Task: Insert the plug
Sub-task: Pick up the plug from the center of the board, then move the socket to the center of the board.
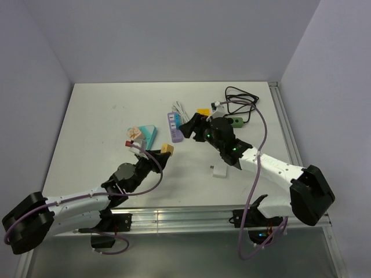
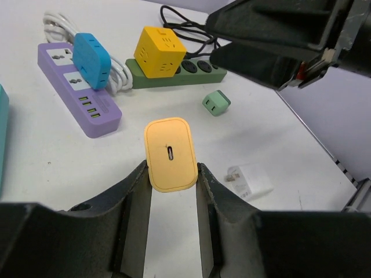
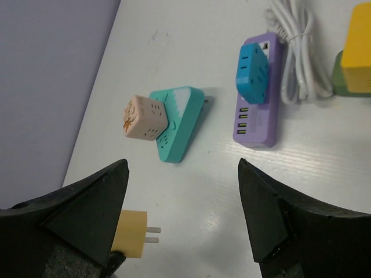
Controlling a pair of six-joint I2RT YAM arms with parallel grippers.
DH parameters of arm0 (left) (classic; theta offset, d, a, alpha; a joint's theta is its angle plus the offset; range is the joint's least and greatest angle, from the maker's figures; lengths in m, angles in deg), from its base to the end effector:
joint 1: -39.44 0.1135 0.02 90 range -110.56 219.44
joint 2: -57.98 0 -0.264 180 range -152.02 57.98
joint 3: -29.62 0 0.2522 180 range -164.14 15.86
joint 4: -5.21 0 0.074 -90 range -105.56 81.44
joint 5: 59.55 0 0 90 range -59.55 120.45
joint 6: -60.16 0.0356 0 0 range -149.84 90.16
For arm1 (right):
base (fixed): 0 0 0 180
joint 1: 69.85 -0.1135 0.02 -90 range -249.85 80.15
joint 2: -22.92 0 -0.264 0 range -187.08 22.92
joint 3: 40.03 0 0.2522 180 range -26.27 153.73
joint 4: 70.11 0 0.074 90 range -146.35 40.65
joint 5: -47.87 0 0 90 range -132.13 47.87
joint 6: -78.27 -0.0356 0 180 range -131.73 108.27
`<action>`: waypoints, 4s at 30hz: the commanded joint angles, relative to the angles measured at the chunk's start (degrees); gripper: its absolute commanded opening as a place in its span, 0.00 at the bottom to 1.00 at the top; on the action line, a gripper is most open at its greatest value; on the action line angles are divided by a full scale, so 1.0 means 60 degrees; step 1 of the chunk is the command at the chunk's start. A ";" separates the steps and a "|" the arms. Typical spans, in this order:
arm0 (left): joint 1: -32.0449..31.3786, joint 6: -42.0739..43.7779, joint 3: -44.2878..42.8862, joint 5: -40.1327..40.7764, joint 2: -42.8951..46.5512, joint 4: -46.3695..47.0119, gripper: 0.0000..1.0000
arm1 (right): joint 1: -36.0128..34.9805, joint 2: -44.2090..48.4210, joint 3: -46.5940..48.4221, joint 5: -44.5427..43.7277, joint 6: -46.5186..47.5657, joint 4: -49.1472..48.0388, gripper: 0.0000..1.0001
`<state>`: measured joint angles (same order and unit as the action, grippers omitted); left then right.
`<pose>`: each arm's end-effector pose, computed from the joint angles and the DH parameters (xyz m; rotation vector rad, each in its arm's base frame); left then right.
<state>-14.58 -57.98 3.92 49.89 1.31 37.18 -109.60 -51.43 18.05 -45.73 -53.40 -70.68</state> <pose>0.1263 -0.1539 0.2062 0.0863 1.6183 -0.8614 0.2293 0.1878 0.2674 0.0791 1.9479 0.9167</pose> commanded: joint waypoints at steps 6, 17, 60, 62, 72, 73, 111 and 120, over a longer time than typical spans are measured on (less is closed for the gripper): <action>0.0961 -0.0158 -0.1245 -0.1922 0.0552 -0.2230 0.00 | 0.0355 0.0848 -0.0004 -0.0367 0.1861 0.0745 0.82; 0.1269 -0.0715 -0.2023 -0.1337 0.0771 -0.3623 0.00 | 0.0384 -0.0045 0.0246 -0.0484 0.2272 0.1010 0.81; 0.1313 -0.0393 -0.2404 -0.0486 0.0919 -0.4137 0.00 | 0.1848 -0.6609 0.6663 -0.3797 0.3868 0.5011 0.75; 0.1313 -0.0407 -0.2375 -0.0501 0.0904 -0.4122 0.00 | 0.1878 -0.6389 0.6240 -0.3328 0.3898 0.4763 0.62; 0.1313 -0.0568 -0.2360 -0.0502 0.0624 -0.4108 0.00 | 0.1601 -0.4720 0.4114 -0.2025 0.4059 0.3970 0.45; 0.1313 -0.0583 -0.2316 -0.0487 0.0698 -0.4034 0.00 | 0.1499 -0.4689 0.4113 -0.2023 0.4074 0.4013 0.45; 0.1357 -0.1273 -0.2008 0.0993 0.2838 -0.5880 0.00 | -0.1669 -0.2127 0.3426 -0.1027 0.3400 0.4600 0.88; 0.2220 -0.0789 -0.2228 -0.0264 0.1973 -0.5075 0.00 | -0.1051 -0.1671 0.2341 0.0555 0.3576 0.3633 0.87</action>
<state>-3.48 -65.19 -8.76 51.81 12.77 3.43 -115.43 -61.22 33.17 -47.19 -33.07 -44.58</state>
